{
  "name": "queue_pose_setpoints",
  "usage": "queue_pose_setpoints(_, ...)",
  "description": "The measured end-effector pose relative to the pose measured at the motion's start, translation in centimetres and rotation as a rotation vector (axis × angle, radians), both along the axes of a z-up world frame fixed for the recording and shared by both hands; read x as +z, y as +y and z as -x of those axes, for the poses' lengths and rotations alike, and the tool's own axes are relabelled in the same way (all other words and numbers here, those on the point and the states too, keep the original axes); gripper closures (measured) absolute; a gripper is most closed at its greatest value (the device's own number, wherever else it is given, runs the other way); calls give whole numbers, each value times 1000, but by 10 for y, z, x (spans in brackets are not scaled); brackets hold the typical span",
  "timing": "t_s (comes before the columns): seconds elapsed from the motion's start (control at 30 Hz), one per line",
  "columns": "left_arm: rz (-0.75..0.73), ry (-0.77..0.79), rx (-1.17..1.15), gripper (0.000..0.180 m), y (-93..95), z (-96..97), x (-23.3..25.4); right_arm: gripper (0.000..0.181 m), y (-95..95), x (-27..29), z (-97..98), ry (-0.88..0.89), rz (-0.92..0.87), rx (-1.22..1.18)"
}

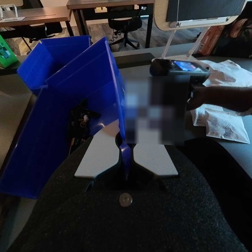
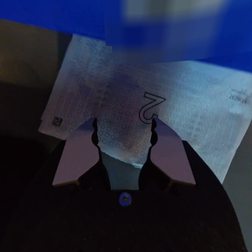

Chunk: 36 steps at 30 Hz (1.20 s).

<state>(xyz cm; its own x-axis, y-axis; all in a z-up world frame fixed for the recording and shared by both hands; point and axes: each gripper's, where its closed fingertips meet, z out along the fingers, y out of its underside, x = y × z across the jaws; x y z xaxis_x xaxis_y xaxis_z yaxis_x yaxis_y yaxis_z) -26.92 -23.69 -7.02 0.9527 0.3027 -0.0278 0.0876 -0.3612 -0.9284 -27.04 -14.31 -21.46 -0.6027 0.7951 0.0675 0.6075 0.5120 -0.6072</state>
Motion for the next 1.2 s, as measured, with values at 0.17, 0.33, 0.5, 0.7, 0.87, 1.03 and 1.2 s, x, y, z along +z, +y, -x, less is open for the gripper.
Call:
queue_pose_setpoints(0.17, -14, -8, 2, 175, -3, 3, 2, 101, -19, 1, 16, 5, 19, 19)
queue_pose_setpoints(0.33, -13, -6, -12, 174, -5, 3, 1, 101, -1, 33, 1, 85, 61, -42)
queue_pose_setpoints(0.5, -7, 5, -17, 174, -7, 2, 0, 96, 27, 2, -16, -58, 5, -88)
queue_pose_setpoints(0.7, 20, 26, -33, 174, -14, -4, -5, 94, 20, -1, 6, -63, 20, -25)
queue_pose_setpoints(0.87, 11, 30, -35, 174, -15, -3, -4, 95, 18, -1, 15, -20, 53, 6)
queue_pose_setpoints(1.03, 85, 169, -114, 172, -11, -15, -13, 95, 17, -1, 15, -5, 64, 31)
queue_pose_setpoints(1.2, 121, 219, -121, 172, 0, -29, -29, 96, 18, 0, 14, 12, 77, 54)
